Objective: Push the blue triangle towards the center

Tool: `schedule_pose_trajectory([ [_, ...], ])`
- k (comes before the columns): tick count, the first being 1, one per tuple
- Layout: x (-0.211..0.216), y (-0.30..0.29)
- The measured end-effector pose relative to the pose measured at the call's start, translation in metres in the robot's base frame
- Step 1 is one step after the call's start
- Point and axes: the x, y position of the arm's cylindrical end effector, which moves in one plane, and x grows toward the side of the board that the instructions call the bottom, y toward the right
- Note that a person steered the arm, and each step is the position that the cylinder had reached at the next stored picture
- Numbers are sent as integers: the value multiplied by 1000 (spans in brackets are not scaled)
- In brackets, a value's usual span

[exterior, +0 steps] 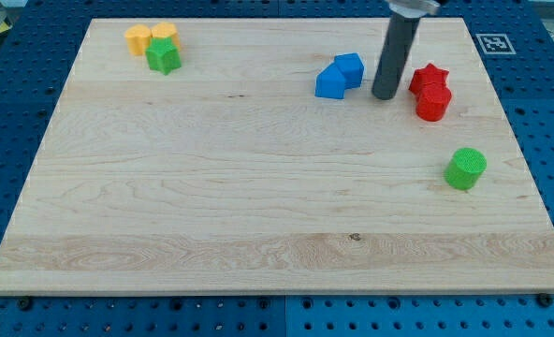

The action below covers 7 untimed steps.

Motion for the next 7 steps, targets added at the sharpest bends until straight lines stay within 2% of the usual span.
schedule_pose_trajectory([
  [3,-23,-109],
  [6,-6,-73],
  [7,-7,-103],
])
